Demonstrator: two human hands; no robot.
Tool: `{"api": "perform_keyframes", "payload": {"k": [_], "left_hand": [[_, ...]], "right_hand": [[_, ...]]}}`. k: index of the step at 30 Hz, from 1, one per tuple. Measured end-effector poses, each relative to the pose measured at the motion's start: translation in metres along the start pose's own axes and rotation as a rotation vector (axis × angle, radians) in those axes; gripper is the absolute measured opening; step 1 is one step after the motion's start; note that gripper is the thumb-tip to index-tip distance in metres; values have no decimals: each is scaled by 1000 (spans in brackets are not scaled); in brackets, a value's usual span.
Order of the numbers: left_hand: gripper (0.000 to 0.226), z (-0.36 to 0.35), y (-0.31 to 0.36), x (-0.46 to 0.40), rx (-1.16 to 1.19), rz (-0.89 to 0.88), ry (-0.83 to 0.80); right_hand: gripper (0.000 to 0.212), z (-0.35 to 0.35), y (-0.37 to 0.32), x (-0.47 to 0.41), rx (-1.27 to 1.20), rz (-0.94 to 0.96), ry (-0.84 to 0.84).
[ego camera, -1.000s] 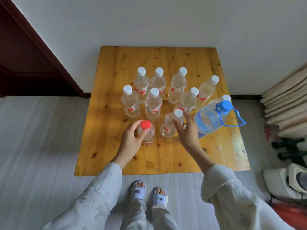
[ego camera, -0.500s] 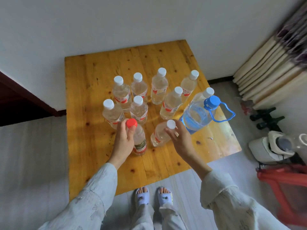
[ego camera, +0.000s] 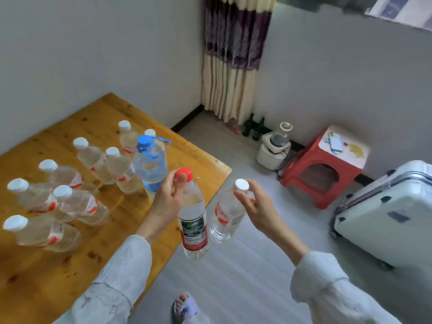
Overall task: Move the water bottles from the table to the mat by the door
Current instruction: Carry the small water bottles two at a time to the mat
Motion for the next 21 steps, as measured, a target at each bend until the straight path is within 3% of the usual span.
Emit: {"api": "perform_keyframes", "payload": {"k": [6,11,14,18,21], "left_hand": [[84,-150,97,-12,16,-170,-345],[34,-301,170,6,93,-292,-549],[43,-389,214,26,105,-391,-693],[78,-502,261,52,35,-550,-893],[53,-586,286,69,-54,-604,-1024]], "right_hand": [[14,131,34,136,-84,3,338],[14,225,70,272,-122,-69,570],[27,266,95,352,-107,-141,691],[33,308,129,449,-126,-220,888],[17,336,156,516,-157,-261,1069]]}}
Point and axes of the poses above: each hand's wrist, its own x-axis away from the middle knuckle, its own z-axis out of the back of the hand, y = z × x, the point moved 2 cm from there along -x, towards the middle knuckle, and after that the axes turned 15 degrees about -y, right-handed, at the moved point
